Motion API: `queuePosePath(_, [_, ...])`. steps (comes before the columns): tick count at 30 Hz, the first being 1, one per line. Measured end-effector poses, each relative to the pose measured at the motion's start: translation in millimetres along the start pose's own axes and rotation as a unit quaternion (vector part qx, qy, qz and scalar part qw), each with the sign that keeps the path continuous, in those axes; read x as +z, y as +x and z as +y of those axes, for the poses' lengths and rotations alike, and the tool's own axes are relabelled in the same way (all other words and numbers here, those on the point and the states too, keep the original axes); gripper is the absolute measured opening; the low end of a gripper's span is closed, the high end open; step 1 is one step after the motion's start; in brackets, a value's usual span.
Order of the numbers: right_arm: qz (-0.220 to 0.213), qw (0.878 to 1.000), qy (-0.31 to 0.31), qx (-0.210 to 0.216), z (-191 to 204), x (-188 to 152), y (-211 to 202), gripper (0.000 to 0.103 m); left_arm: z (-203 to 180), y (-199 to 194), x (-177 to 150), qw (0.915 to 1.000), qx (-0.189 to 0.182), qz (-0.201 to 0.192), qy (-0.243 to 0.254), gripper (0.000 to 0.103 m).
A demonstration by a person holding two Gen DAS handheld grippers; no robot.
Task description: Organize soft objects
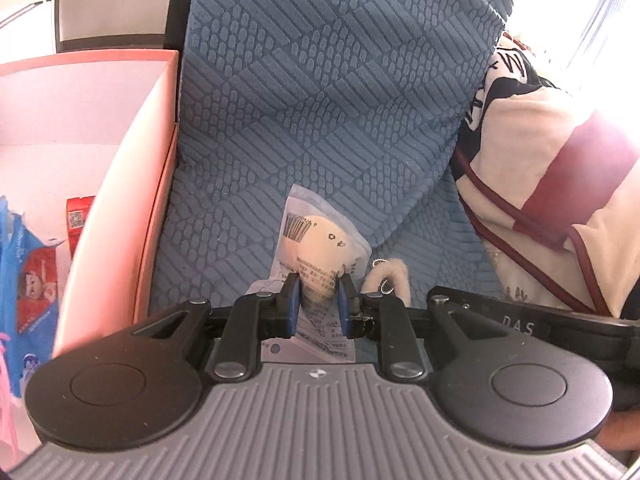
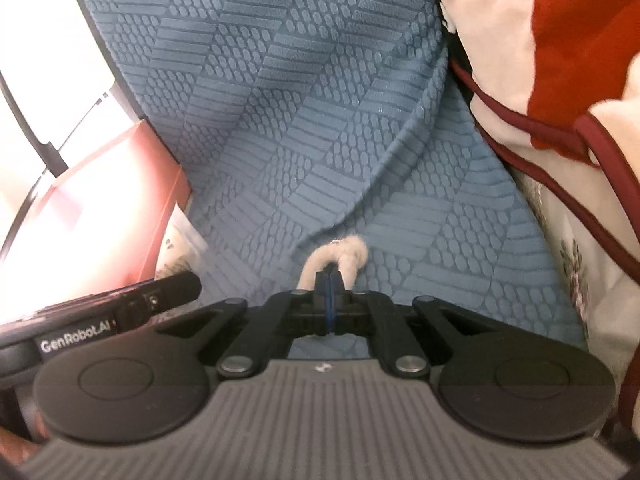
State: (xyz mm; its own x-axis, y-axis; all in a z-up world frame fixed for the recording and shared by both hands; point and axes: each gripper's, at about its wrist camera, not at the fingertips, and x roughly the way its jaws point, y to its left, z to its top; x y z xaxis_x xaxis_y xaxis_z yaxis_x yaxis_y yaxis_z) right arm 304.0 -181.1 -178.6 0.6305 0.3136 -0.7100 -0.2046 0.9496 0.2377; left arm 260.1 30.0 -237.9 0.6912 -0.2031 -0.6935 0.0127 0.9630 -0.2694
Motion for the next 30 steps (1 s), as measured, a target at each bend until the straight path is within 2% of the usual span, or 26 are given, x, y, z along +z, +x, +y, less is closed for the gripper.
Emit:
queuePosePath(14, [-0.014,0.998,0.046,0.036,-3.7,-25.8,-35.7,0.004,3.7,-26.1,-20.5,0.9998,-0.005,0.004,-0.018,0.023])
queuePosePath(19, [-0.020,0.998,0.041,0.050,-2.7,-27.1,-33.0,0.006,7.5,-15.7,-18.3,0.9998,0.005,0.010,-0.017,0.023])
queuePosePath(24, [-0.014,0.999,0.032,0.030,-2.3,-17.6,-12.7,0.009,8.9,-4.3,-16.1,0.9996,0.015,0.017,-0.020,0.023])
queuePosePath(26, [-0.009,0.999,0.022,0.021,-1.1,-13.2,-5.4,0.022,8.7,-1.3,-15.4,0.9995,0.017,0.019,-0.020,0.023])
queuePosePath(27, [-0.009,1.000,0.022,0.020,-1.1,-12.1,-2.5,0.044,8.1,0.2,-15.2,0.9994,0.018,0.020,-0.021,0.024])
queuePosePath(28, [-0.009,0.999,0.027,0.020,-1.9,-11.2,0.5,0.056,8.0,1.3,-15.2,0.9994,0.019,0.021,-0.021,0.023])
queuePosePath(30, [-0.010,0.999,0.034,0.019,-3.1,-10.4,4.5,0.055,8.1,3.4,-15.4,0.9994,0.020,0.022,-0.020,0.024])
